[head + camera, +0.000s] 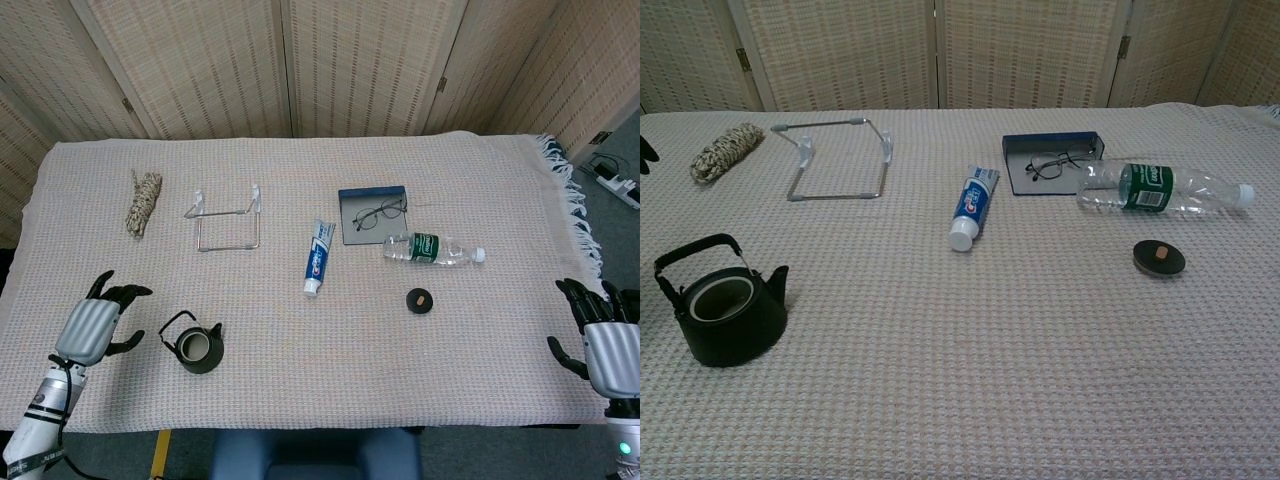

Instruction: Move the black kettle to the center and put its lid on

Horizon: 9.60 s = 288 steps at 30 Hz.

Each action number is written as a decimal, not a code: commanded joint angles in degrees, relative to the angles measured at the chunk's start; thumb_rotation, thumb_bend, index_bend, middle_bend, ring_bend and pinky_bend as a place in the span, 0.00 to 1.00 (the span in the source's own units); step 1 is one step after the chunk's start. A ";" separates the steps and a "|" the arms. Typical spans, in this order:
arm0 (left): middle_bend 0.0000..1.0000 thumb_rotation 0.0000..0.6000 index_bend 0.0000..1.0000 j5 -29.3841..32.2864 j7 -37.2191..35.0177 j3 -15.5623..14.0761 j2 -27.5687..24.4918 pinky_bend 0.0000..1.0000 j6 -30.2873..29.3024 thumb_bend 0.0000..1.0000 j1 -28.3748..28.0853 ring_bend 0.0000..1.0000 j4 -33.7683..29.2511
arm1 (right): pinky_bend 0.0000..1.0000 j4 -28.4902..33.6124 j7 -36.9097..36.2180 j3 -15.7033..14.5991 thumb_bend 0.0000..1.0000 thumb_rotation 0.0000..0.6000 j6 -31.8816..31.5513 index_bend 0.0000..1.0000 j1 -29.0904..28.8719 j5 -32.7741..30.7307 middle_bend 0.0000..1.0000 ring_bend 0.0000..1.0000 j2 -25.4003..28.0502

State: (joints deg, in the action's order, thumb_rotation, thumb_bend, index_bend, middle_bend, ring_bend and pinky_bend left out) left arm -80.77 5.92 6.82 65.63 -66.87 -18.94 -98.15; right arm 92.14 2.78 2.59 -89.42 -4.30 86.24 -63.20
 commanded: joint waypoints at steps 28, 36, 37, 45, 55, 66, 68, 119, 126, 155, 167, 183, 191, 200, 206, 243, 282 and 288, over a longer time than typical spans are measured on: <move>0.36 0.80 0.30 17.56 5.15 0.22 -1.02 0.05 12.85 0.18 -8.96 0.37 -5.86 | 0.07 -2.56 -3.05 1.35 0.32 1.00 1.25 0.15 0.38 -0.17 0.18 0.22 -0.80; 0.37 0.74 0.31 18.94 8.48 -0.16 1.11 0.06 11.29 0.17 -10.25 0.38 -6.12 | 0.07 -3.59 -4.11 1.57 0.32 1.00 1.71 0.15 0.51 -0.59 0.18 0.22 -0.98; 0.37 0.74 0.31 19.24 9.16 -0.19 1.62 0.06 11.07 0.17 -10.52 0.38 -5.89 | 0.07 -3.71 -4.24 1.63 0.32 1.00 1.72 0.15 0.52 -0.60 0.18 0.22 -0.97; 0.38 0.74 0.32 21.52 15.51 -0.46 4.97 0.06 7.60 0.18 -11.66 0.40 -4.04 | 0.07 -4.59 -5.20 1.86 0.32 1.00 2.24 0.15 0.54 -1.04 0.19 0.22 -1.12; 0.40 1.00 0.37 22.18 18.49 -1.30 7.60 0.06 5.77 0.18 -12.21 0.43 -1.05 | 0.07 -5.42 -5.97 2.09 0.32 1.00 2.79 0.17 0.43 -1.28 0.19 0.22 -1.47; 0.46 1.00 0.43 20.84 16.47 -1.39 10.12 0.06 5.50 0.25 -12.24 0.48 4.39 | 0.07 -5.81 -6.44 2.33 0.32 1.00 2.61 0.17 0.67 -1.47 0.19 0.22 -1.67; 0.49 1.00 0.45 19.98 15.56 -1.55 10.72 0.06 5.56 0.28 -12.16 0.51 5.66 | 0.07 -5.84 -6.49 2.32 0.32 1.00 2.67 0.17 0.71 -1.53 0.19 0.22 -1.69; 0.67 1.00 0.63 -7.62 13.06 3.74 18.56 0.16 6.85 0.52 -25.58 0.67 3.98 | 0.07 -3.97 -7.82 2.49 0.32 1.00 -2.45 0.18 4.12 -0.32 0.20 0.22 -0.13; 0.67 1.00 0.63 -6.19 13.50 5.65 23.36 0.16 10.40 0.52 -30.23 0.67 7.37 | 0.07 -4.00 -8.05 2.59 0.32 1.00 -2.56 0.18 4.48 -0.63 0.20 0.22 0.11; 0.67 1.00 0.63 -2.25 11.29 10.02 39.13 0.16 16.32 0.52 -44.84 0.67 27.61 | 0.07 -5.91 -10.32 3.38 0.32 1.00 -1.68 0.19 5.08 -2.35 0.20 0.22 0.35; 0.51 1.00 0.35 1.61 14.47 9.27 40.97 0.13 16.49 0.48 -44.96 0.51 32.32 | 0.07 -6.87 -11.13 3.64 0.32 1.00 -0.57 0.19 4.67 -2.77 0.20 0.22 0.15; 0.15 1.00 0.00 15.10 30.80 7.90 35.86 0.07 17.78 0.33 -42.66 0.21 19.57 | 0.07 -6.44 -11.08 3.59 0.32 1.00 -1.61 0.19 5.27 -2.32 0.20 0.22 0.38; 0.14 1.00 0.10 17.33 32.92 6.18 32.45 0.06 15.55 0.32 -41.02 0.20 13.24 | 0.07 -5.99 -10.64 3.61 0.32 1.00 -1.86 0.19 5.26 -1.94 0.20 0.22 0.41; 0.15 1.00 0.14 16.89 31.08 5.16 25.83 0.06 8.94 0.31 -36.30 0.22 5.75 | 0.11 -4.77 -8.37 2.92 0.32 1.00 0.34 0.20 3.64 -0.01 0.21 0.23 1.65; 0.16 1.00 0.14 16.19 27.20 4.51 19.57 0.06 2.94 0.31 -30.76 0.22 1.97 | 0.15 -3.02 -5.10 2.15 0.32 1.00 3.79 0.21 0.64 3.00 0.23 0.24 2.68; 0.19 1.00 0.18 2.48 8.23 -3.34 2.88 0.06 -16.61 0.31 -4.97 0.24 1.96 | 0.73 -5.74 20.54 6.04 0.32 1.00 42.98 0.15 -27.63 -13.70 0.16 0.78 -12.02; 0.19 1.00 0.17 -0.11 4.59 -0.74 2.23 0.05 -15.32 0.31 -0.72 0.23 3.57 | 0.76 -11.01 27.72 1.41 0.32 1.00 41.07 0.27 -32.72 -22.25 0.31 0.81 -19.19; 0.19 1.00 0.17 -0.35 4.36 -0.58 2.17 0.05 -15.32 0.31 -0.36 0.23 3.75 | 0.76 -11.05 28.07 1.17 0.32 1.00 40.66 0.27 -33.02 -22.48 0.31 0.81 -19.59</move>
State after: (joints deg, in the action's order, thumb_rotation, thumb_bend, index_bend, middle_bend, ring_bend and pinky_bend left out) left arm -81.09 10.28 6.23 67.80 -82.16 -19.33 -94.43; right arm 81.09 30.81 3.80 -48.71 -37.29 63.77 -82.75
